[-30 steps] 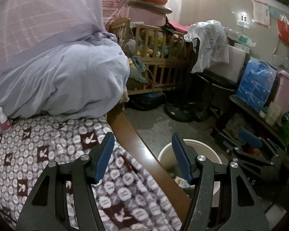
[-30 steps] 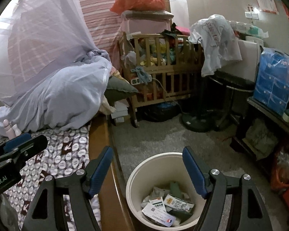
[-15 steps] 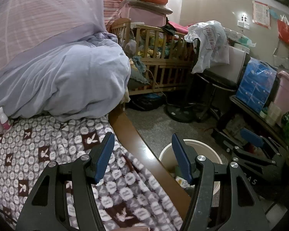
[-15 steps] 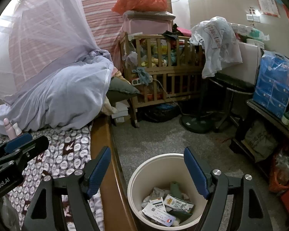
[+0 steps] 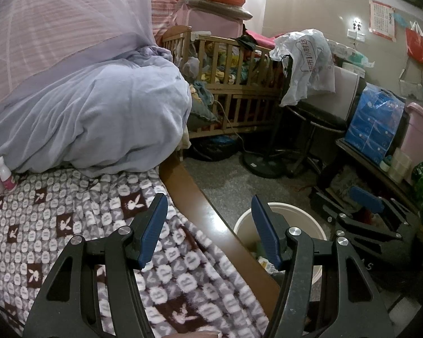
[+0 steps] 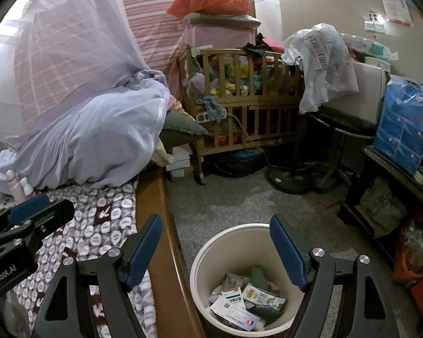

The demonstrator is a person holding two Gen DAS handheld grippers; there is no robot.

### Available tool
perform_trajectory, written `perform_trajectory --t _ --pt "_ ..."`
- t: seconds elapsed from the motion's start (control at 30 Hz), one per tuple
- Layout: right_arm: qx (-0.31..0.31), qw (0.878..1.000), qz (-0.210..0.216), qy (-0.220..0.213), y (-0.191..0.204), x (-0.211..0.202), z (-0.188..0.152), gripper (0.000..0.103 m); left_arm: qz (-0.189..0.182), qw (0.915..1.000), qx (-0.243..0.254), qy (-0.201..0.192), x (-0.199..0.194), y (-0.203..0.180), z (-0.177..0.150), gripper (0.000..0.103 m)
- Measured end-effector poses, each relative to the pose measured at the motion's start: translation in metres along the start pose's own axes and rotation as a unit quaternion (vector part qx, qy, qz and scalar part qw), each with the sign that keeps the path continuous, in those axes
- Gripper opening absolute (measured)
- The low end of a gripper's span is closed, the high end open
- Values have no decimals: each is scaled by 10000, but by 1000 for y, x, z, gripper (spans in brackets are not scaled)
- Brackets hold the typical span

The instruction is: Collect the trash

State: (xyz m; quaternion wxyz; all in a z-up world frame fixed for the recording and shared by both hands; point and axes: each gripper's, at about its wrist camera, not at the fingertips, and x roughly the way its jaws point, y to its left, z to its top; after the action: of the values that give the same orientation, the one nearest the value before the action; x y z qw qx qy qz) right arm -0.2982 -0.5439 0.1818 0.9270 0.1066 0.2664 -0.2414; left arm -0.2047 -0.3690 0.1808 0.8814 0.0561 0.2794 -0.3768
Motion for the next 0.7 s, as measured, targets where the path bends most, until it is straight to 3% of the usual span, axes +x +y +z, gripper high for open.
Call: perform_trajectory --t 0.7 --pt "-100 9999 0 88 6 8 -1 78 -217 9997 -67 41 1 10 -7 61"
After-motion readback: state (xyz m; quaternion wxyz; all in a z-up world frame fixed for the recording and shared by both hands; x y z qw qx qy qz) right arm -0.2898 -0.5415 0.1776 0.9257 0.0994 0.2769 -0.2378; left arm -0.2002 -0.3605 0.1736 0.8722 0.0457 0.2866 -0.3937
